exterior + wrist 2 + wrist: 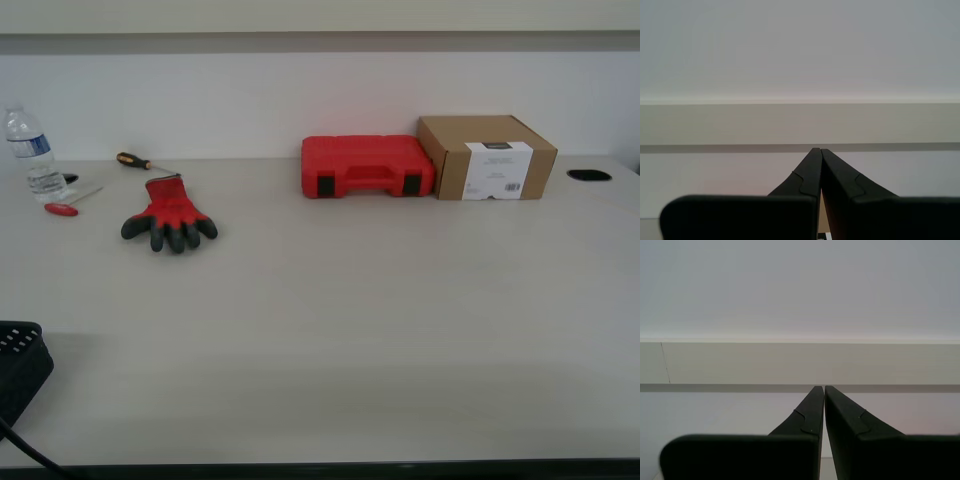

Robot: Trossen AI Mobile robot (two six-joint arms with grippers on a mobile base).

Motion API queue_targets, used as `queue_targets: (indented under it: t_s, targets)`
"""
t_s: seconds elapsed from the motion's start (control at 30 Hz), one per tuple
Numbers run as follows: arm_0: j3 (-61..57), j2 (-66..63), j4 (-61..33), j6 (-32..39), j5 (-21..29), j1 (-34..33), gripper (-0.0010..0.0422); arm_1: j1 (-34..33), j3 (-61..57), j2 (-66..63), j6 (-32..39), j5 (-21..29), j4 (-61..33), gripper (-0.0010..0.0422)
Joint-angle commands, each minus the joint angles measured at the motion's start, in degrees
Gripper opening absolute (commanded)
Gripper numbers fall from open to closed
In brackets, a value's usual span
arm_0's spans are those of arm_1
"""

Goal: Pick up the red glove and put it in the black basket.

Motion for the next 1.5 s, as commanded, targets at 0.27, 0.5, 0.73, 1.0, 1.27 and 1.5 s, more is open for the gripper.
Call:
queue_targets:
  t_s: [0.27,0.5,0.73,1.0,1.27,1.5]
  targets:
    - [0.11,0.02,0.13,0.15,0.00,0.04,0.0000,0.00,0.02,-0.02,-0.09,-0.02,0.20,0.0000]
    - [0.11,0.02,0.13,0.15,0.00,0.02,0.0000,-0.02,0.13,0.09,-0.83,-0.02,0.46,0.0000]
    - [0.11,0.02,0.13,0.15,0.00,0.04,0.0000,-0.02,1.09,5.66,0.42,-0.02,-0.31,0.0009]
    - [0.11,0.02,0.13,0.15,0.00,0.04,0.0000,0.00,1.36,13.79,0.35,-0.04,-0.42,0.0177]
    - [0.11,0.02,0.13,0.15,0.00,0.02,0.0000,0.02,4.83,25.94,-3.52,-0.37,-2.29,0.0398]
    - [0.11,0.02,0.13,0.15,0.00,0.04,0.0000,0.02,10.16,38.95,-3.23,5.42,-3.61,0.0183]
